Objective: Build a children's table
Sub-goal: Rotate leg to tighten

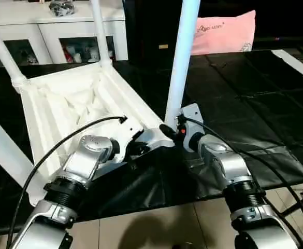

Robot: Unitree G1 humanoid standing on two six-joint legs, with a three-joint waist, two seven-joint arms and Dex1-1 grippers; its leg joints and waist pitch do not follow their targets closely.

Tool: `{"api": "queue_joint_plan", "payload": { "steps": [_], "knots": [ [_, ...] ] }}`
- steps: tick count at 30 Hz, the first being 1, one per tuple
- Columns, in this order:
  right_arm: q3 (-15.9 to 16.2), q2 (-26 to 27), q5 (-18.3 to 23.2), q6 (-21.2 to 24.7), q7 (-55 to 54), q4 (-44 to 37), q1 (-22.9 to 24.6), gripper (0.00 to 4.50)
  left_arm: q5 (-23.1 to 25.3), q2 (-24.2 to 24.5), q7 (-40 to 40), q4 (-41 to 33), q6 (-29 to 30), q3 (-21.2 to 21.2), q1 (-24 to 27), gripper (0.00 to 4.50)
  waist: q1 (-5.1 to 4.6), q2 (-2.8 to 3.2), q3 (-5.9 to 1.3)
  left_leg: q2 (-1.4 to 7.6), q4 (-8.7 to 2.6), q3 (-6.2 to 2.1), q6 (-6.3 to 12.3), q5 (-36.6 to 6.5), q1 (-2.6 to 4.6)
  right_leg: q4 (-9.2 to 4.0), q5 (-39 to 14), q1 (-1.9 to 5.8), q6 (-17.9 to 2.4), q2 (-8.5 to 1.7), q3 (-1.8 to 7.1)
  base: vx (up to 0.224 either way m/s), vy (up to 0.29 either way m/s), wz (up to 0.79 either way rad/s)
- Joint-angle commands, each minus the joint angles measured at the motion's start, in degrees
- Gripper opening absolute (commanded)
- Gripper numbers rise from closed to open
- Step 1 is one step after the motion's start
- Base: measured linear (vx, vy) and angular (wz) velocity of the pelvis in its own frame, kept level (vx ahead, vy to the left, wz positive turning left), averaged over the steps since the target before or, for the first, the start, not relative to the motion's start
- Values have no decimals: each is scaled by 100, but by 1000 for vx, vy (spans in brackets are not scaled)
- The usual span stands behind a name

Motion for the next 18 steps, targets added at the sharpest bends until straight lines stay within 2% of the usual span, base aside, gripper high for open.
{"api": "queue_joint_plan", "payload": {
  "steps": [1, 3, 5, 8, 9, 11, 12, 14, 17, 18],
  "knots": [
    [177, 87, 217, 132, 390, 137, 153, 278, -39, -29, 85, -44, -205, 45, -217, 0, 42, 11, -348, 55, -421, -13, 214, -1697, -29, -472, -2364, 287, -860, -256, 235, 0, 0, 0],
    [221, -244, 267, 14, 889, -9, 220, 313, -83, 97, -215, 108, -524, -10, -205, 0, 61, 15, -347, 54, -423, -11, 242, -1649, -38, -475, -2297, 303, -868, -252, 233, 0, 0, 0],
    [223, -452, 316, 0, 1228, -97, 245, 326, -93, 187, -433, 233, -730, -41, -214, 0, 80, 27, -352, 57, -418, -8, 269, -1616, -40, -462, -2204, 317, -899, -256, 241, 0, 0, 0],
    [221, -664, 383, -37, 1601, -167, 251, 357, -96, 288, -627, 376, -883, -74, -245, 0, 89, 9, -365, 60, -405, 7, 307, -1432, -49, -424, -1980, 329, -1012, -261, 253, 0, 0, 0],
    [272, -915, 430, -108, 2008, -238, 254, 362, -105, 419, -897, 517, -1110, -132, -277, 0, 100, 30, -364, 68, -402, 7, 314, -1423, -41, -423, -1972, 328, -1050, -268, 253, 0, 0, 0],
    [326, -1098, 451, -158, 2297, -286, 257, 371, -105, 517, -1091, 600, -1248, -179, -295, 0, 117, 16, -373, 64, -397, 10, 356, -1412, -40, -420, -1928, 340, -1052, -256, 249, 0, 0, 0],
    [365, -1214, 468, -190, 2479, -309, 256, 395, -109, 579, -1213, 660, -1348, -214, -311, 0, 128, 24, -368, 75, -401, 7, 352, -1382, -41, -411, -1850, 340, -1096, -255, 249, 0, 0, 0],
    [526, -1575, 398, -508, 3039, -319, 245, 401, -153, 828, -1858, 797, -1851, -348, -301, 0, 144, 9, -369, 75, -395, 20, 364, -1400, -41, -407, -1866, 334, -1114, -259, 252, 0, 0, 0],
    [653, -1783, 355, -604, 3455, -308, 222, 418, -148, 1028, -2369, 851, -2158, -481, -263, 0, 235, 21, -371, 107, -400, 30, 371, -1306, -23, -374, -1688, 327, -1189, -262, 265, 0, 0, 0],
    [685, -1818, 348, -635, 3546, -312, 220, 418, -145, 1068, -2463, 850, -2209, -509, -251, 0, 278, 25, -376, 117, -392, 46, 369, -1317, 12, -367, -1639, 304, -1238, -265, 269, 0, 0, 0]
  ]
}}
